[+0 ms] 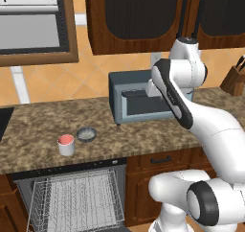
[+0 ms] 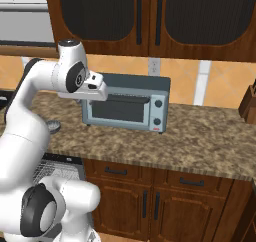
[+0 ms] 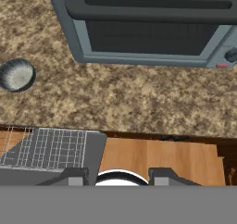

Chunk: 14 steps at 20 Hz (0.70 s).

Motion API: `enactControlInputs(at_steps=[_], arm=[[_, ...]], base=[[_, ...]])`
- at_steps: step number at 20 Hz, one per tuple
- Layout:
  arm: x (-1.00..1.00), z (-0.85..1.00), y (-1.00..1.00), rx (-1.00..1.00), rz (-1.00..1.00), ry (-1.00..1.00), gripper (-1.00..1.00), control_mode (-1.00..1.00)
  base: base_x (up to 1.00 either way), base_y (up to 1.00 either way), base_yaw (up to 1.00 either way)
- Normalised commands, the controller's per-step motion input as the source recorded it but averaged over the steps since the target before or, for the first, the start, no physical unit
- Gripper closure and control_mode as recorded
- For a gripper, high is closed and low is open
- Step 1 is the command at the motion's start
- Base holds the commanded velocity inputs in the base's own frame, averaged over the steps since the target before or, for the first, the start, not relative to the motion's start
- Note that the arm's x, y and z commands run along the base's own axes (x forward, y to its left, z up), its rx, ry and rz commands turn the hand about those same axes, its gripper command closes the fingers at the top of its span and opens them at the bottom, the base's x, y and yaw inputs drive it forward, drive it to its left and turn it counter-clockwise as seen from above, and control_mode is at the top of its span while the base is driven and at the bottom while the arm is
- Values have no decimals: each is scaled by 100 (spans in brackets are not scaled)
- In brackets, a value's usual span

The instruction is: Pick up the cup and bowl from the counter, place them in the dishwasher, and close the dishwasher door.

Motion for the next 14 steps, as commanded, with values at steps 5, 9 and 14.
enactControlInputs(at_steps=[5,9,14], arm=[[-10,-3,11,0,2,-2,-100,-100],[-36,-2,73,-1,8,-1,-100,-100],[-2,0,67,0,11,0,-100,-100]], base=[[0,0,0],[0,0,0],[0,0,0]])
